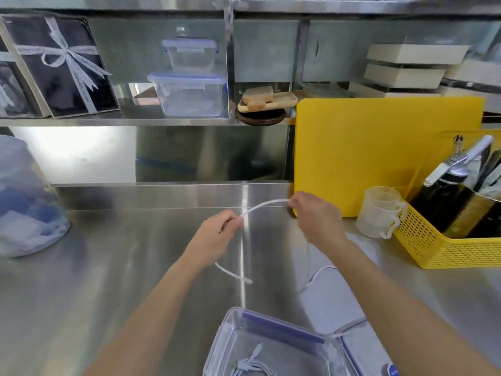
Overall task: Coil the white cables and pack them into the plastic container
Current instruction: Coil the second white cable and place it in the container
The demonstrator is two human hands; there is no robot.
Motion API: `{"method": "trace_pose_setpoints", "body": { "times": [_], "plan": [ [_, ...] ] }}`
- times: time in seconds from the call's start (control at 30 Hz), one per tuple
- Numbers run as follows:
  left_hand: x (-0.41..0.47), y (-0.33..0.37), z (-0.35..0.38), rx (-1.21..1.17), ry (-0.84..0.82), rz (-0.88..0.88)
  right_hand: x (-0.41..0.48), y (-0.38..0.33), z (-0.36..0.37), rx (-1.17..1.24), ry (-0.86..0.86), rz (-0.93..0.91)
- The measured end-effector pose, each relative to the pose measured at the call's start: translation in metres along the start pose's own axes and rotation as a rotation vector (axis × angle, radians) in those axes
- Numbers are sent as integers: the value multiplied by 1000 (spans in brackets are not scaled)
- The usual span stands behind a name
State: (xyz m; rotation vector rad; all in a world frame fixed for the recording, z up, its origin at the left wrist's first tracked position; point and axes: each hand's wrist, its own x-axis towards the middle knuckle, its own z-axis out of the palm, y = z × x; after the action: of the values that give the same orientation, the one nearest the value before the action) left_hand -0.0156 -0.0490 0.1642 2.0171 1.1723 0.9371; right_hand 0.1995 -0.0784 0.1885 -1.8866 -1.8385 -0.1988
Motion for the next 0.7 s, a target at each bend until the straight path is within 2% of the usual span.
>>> {"method": "trace_pose_setpoints", "body": {
  "times": [0.07, 0.1, 0.17, 0.2, 0.33, 0.4, 0.57, 0.63, 0.7],
  "plan": [
    [-3, -5, -6, -56, 0, -68, 4, 20, -14, -10, 92, 185],
    [-5, -6, -6, -74, -8, -92, 4, 27, -19, -96, 115, 192],
    [-6, -3, -4, -106, -17, -113, 0, 33, -21, -261, 80, 102],
    [-6, 1, -1, -125, -11, -109, -3, 30, -20, -248, 49, 22],
    [-5, 28, 13, -136, -43, -27, -20, -6, -14, 45, -137, -289],
    [-5, 41, 16, -179, -74, -19, -23, -21, -15, 104, -90, -333],
    [-12, 40, -1, -529, -229, -252, -3, -1, -42, 480, 74, 30],
    [-15, 35, -9, -680, -262, -273, 4, 16, -53, 597, 77, 181],
    [-16, 34, -17, -880, -211, -263, 4, 29, -57, 776, 59, 257]
  ]
}}
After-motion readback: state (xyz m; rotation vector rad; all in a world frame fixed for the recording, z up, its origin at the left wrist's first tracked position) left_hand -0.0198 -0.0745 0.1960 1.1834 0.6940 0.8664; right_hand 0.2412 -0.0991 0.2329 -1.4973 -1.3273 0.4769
